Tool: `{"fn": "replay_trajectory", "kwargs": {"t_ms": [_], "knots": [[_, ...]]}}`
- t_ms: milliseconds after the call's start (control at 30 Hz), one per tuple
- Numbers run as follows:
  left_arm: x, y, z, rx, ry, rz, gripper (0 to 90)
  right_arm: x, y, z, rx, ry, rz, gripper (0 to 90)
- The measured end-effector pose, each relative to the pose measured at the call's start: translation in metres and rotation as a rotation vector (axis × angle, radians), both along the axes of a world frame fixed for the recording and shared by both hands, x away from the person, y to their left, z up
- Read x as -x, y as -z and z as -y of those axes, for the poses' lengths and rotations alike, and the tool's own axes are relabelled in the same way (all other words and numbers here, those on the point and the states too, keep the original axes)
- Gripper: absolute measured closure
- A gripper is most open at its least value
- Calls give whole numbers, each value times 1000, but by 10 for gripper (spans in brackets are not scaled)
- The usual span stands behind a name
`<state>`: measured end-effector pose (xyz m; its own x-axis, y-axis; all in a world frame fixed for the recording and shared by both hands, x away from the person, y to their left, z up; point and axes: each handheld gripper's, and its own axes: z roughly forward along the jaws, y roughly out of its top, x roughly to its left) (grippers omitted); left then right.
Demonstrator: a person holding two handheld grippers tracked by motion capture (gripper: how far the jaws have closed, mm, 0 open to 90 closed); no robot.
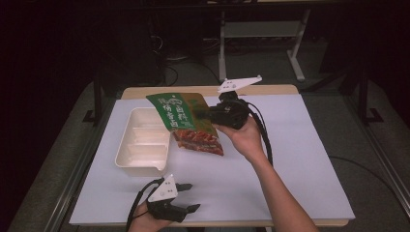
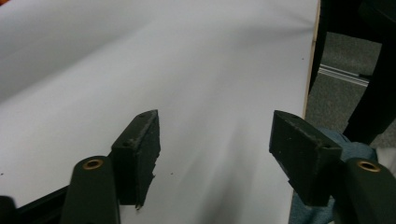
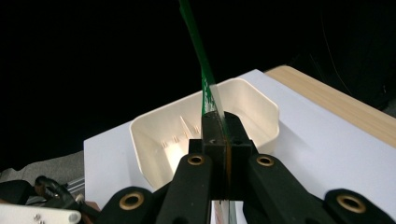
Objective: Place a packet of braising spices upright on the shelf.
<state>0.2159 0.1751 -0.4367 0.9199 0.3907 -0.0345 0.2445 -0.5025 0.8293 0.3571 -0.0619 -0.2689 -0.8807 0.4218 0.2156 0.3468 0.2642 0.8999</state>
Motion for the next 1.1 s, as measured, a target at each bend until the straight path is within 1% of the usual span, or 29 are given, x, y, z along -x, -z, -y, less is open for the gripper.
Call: {"fn": "replay_trajectory", "kwargs": {"t_ms": [33, 100, 133, 167, 267, 300, 367, 433, 667, 800, 1100], "knots": [[0, 0, 0, -1, -5, 4, 317, 0, 0, 0, 0, 0, 0, 898], [0, 0, 0, -2, -6, 6, 302, -1, -2, -6, -6, -9, 0, 898], [1, 0, 1, -5, -5, 7, 297, -2, -4, -11, -9, -17, 5, 898], [1, 1, 1, -5, -6, 7, 297, -2, -4, -11, -9, -17, 5, 898], [1, 1, 1, -8, -2, 14, 292, -2, -7, -20, -9, -28, 12, 898], [2, 1, 1, -9, -2, 15, 291, -2, -8, -26, -11, -37, 15, 898], [2, 0, 1, -13, 0, 18, 291, -2, -9, -28, -10, -41, 20, 898], [2, 0, 1, -13, 2, 20, 291, -3, -10, -35, -17, -50, 19, 898], [3, 0, 1, -12, 7, 27, 289, -5, -12, -48, -20, -59, 25, 898], [3, 0, 1, -11, 6, 30, 290, -7, -12, -56, -32, -67, 20, 898], [3, -1, 0, -6, 6, 37, 289, -8, -12, -77, -49, -92, 22, 898]]}}
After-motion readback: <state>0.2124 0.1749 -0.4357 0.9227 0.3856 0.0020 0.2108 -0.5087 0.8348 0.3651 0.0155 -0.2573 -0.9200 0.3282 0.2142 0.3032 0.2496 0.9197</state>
